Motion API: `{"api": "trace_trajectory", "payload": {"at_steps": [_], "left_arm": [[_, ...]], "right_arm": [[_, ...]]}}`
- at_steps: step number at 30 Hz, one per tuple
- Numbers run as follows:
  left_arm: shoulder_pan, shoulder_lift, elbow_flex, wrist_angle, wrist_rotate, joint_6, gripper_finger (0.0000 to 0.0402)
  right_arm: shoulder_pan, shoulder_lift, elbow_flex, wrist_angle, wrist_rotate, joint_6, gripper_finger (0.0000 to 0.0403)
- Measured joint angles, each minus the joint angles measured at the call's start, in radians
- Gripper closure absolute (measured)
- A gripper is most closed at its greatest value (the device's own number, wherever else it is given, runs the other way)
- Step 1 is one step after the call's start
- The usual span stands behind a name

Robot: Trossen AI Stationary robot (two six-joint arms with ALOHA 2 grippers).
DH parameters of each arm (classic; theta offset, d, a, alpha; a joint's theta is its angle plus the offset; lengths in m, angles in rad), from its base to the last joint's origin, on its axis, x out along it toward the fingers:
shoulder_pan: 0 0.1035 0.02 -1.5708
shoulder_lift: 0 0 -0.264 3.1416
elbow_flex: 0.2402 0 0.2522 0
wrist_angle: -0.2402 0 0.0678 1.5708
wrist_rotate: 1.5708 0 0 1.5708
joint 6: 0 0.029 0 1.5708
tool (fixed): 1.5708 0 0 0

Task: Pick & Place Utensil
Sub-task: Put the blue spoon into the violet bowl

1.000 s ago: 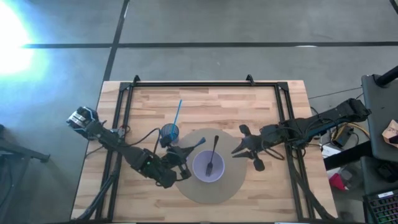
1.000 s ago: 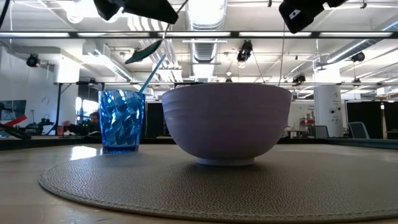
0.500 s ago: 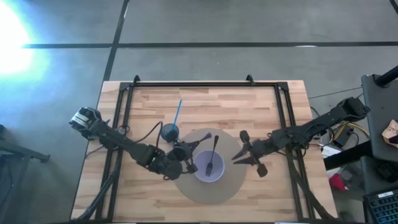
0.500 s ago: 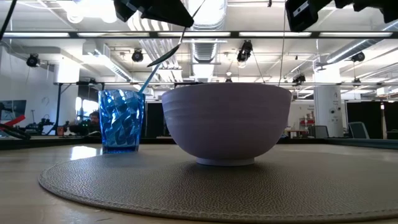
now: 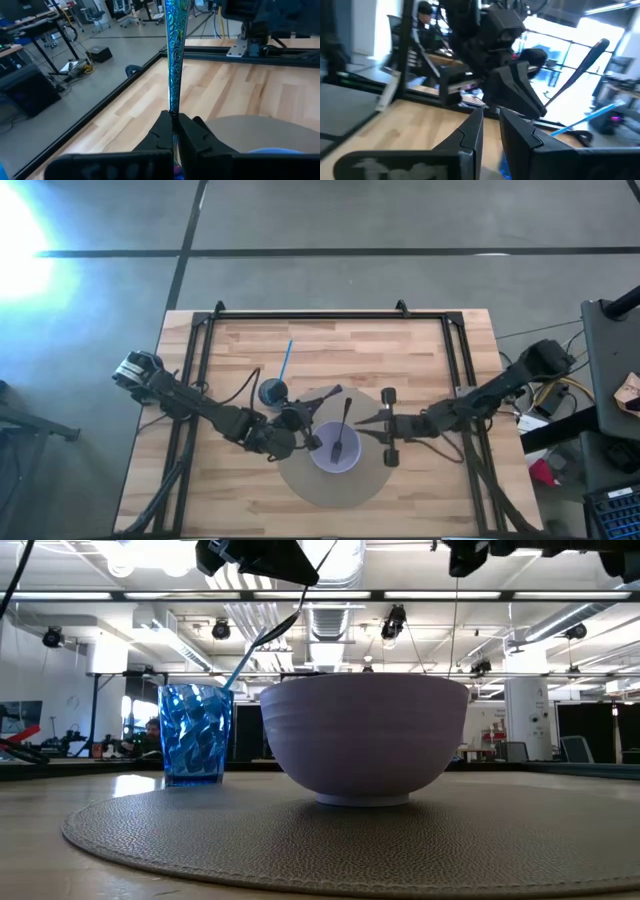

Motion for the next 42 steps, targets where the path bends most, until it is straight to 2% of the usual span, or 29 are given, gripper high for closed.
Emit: {"api": "trace_trajectory", "payload": {"at_steps": [4,10,15,21,29,33,42], "left_arm": [[0.000,0.000,0.000,0.010,-0.017,0.010,0.0397],[0.001,0.000,-0.003,0.026,-0.021,0.017,0.0399],[0.001,0.000,-0.017,0.045,-0.020,0.012,0.0397],[0.001,0.000,-0.018,0.052,-0.020,0.011,0.0399],[0.001,0.000,-0.024,0.056,-0.020,0.012,0.0398],[0.002,0.000,-0.030,0.058,-0.020,0.011,0.0398],[0.002,0.000,-0.032,0.057,-0.020,0.010,0.0397]], "right_arm": [[0.000,0.081,0.043,0.039,0.105,-0.022,0.0341],[0.000,0.170,0.123,0.045,0.334,-0.039,0.0321],[-0.009,0.219,0.205,0.044,0.344,-0.061,0.0290],[-0.030,0.230,0.256,0.012,0.431,-0.009,0.0241],[-0.073,0.225,0.260,0.013,0.382,0.060,0.0205],[-0.099,0.225,0.272,0.014,0.314,0.084,0.0206],[-0.144,0.224,0.281,0.015,0.256,0.146,0.0222]]}}
